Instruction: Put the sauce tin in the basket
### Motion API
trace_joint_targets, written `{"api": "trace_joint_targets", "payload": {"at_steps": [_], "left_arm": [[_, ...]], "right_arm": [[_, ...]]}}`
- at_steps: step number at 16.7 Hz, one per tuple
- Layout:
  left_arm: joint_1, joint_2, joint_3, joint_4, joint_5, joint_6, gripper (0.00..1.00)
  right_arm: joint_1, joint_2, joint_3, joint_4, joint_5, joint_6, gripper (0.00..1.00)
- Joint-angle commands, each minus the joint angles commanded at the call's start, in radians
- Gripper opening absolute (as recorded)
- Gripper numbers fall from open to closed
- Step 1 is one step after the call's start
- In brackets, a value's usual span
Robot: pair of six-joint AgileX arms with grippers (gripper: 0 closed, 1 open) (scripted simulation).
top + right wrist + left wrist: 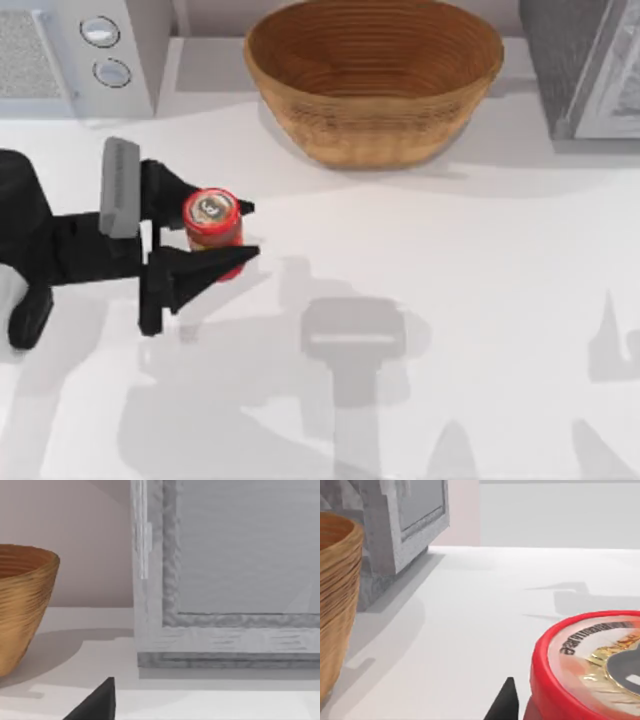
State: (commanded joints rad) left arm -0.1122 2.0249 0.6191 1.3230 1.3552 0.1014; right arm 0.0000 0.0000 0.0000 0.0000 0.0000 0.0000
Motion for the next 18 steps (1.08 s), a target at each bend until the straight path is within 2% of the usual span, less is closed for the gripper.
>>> {"api": "trace_joint_targets", "payload": {"at_steps": [4,8,10,12,14,18], "left_arm": [[0.040,-0.081,-0.080,-0.016,0.040,0.011,0.00],[0.033,-0.077,-0.075,-0.017,0.036,0.012,0.00],[0.020,-0.072,-0.041,-0.043,0.004,0.008,0.00],[-0.008,-0.065,0.030,-0.096,-0.069,0.000,0.00],[-0.047,-0.056,0.130,-0.170,-0.180,-0.012,0.00],[-0.143,-0.038,0.379,-0.355,-0.481,-0.040,0.00]], "right_arm": [[0.000,0.000,0.000,0.000,0.000,0.000,1.00],[0.000,0.000,0.000,0.000,0.000,0.000,1.00],[0.000,0.000,0.000,0.000,0.000,0.000,1.00],[0.000,0.000,0.000,0.000,0.000,0.000,1.00],[0.000,0.000,0.000,0.000,0.000,0.000,1.00],[0.000,0.000,0.000,0.000,0.000,0.000,1.00]]}}
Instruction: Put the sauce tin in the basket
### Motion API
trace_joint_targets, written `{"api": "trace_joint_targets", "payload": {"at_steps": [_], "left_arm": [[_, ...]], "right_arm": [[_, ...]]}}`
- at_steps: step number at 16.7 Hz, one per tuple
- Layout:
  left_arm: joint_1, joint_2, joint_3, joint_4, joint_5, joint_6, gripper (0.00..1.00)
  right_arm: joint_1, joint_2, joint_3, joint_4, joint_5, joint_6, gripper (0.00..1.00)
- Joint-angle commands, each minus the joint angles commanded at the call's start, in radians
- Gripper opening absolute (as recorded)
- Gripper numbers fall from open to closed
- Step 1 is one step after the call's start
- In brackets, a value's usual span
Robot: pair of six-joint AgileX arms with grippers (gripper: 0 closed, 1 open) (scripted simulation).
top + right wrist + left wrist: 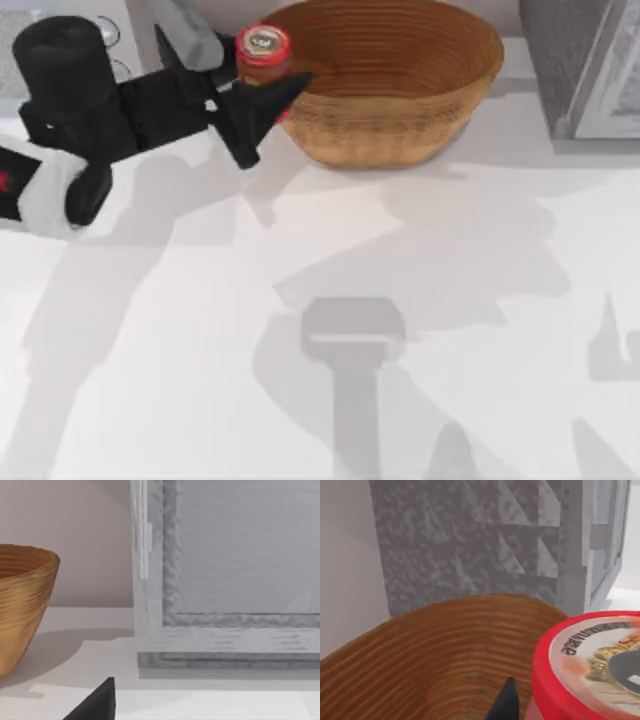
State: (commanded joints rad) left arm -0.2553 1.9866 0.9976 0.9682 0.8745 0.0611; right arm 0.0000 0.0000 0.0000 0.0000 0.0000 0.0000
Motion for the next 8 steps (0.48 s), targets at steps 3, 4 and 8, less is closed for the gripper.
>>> {"api": "trace_joint_targets", "payload": {"at_steps": [3,4,8], "left_arm": [[-0.073,0.017,0.186,-0.145,-0.228,-0.022,0.00],[-0.094,0.024,0.240,-0.190,-0.290,-0.028,0.00],[-0.152,0.048,0.377,-0.311,-0.435,-0.046,0.00]], "right_arm": [[0.000,0.000,0.000,0.000,0.000,0.000,1.00],[0.000,0.000,0.000,0.000,0.000,0.000,1.00],[0.000,0.000,0.000,0.000,0.000,0.000,1.00]]}}
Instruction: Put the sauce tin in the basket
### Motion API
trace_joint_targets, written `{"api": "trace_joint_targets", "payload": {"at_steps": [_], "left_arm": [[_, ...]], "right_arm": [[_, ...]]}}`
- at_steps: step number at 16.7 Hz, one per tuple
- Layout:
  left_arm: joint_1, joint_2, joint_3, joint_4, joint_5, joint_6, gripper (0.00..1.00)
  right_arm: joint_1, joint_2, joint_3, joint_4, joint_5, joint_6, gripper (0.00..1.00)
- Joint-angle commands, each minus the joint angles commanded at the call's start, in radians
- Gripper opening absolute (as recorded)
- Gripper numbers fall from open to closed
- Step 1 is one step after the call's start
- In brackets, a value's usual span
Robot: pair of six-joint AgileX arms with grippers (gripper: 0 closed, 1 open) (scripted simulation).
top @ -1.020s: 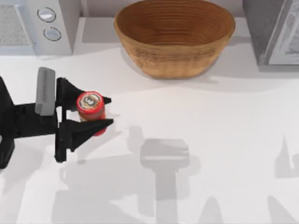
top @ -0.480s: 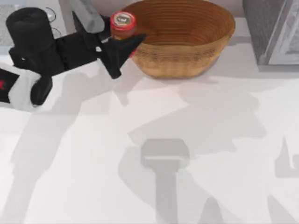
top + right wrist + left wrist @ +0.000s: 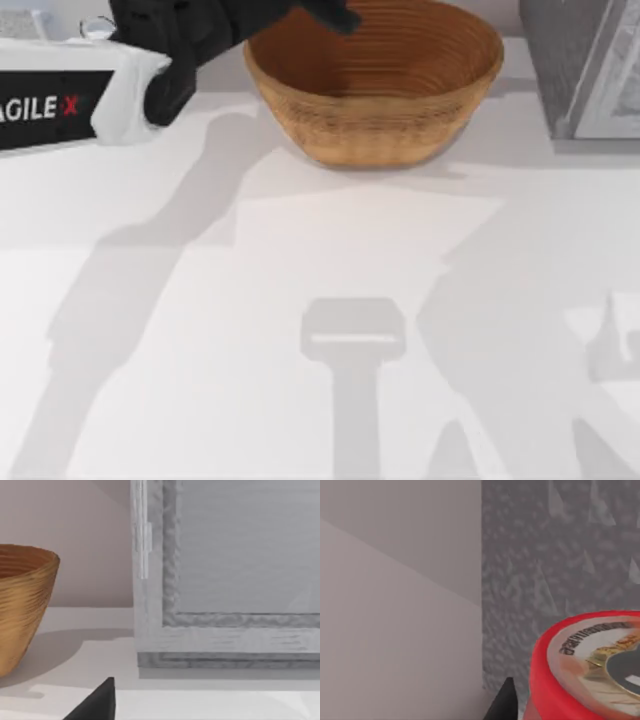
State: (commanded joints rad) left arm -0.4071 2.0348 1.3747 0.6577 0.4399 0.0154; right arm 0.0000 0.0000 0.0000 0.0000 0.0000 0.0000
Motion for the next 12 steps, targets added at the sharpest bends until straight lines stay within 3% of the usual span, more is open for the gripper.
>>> {"api": "trace_joint_targets", "payload": {"at_steps": [7,12], "left_arm": [[-0.004,0.013,0.024,-0.010,-0.012,0.001,0.00],[-0.040,0.175,0.222,-0.038,-0.042,-0.002,0.00]], "right_arm": [[0.000,0.000,0.000,0.000,0.000,0.000,1.00],[0.000,0.000,0.000,0.000,0.000,0.000,1.00]]}}
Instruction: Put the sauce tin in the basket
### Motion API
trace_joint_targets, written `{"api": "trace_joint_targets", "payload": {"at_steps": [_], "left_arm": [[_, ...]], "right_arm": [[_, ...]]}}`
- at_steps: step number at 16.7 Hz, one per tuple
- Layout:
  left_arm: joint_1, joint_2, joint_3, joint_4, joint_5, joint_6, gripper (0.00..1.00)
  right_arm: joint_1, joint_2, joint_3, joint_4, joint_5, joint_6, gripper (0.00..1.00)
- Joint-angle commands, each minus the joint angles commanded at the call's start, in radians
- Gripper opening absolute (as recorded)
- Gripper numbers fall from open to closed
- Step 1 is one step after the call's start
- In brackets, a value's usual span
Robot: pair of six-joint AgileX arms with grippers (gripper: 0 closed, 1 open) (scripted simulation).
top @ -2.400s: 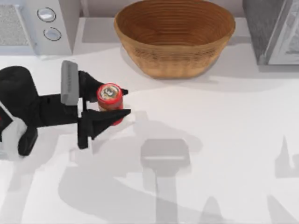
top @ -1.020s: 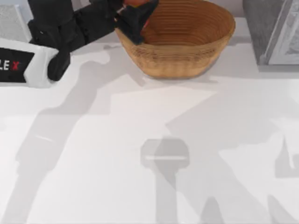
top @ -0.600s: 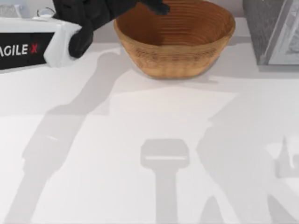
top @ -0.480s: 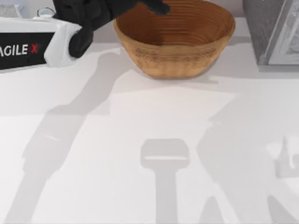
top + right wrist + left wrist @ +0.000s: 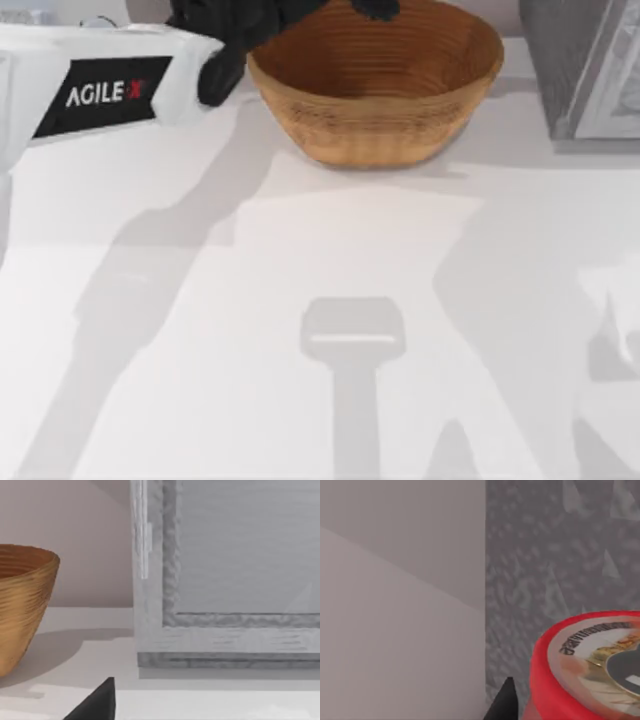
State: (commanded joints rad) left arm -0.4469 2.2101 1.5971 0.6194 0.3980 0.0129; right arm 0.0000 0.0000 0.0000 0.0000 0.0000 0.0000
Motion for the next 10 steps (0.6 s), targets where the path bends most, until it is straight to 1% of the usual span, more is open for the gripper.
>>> {"api": "trace_joint_targets", "payload": {"at_steps": [3,7,10], "left_arm": [[-0.014,0.062,0.066,-0.014,-0.015,-0.001,0.00],[-0.015,0.063,0.068,-0.015,-0.015,-0.001,0.00],[-0.015,0.063,0.068,-0.015,-0.015,-0.001,0.23]], "right_arm": [[0.000,0.000,0.000,0.000,0.000,0.000,1.00],[0.000,0.000,0.000,0.000,0.000,0.000,1.00],[0.000,0.000,0.000,0.000,0.000,0.000,1.00]]}}
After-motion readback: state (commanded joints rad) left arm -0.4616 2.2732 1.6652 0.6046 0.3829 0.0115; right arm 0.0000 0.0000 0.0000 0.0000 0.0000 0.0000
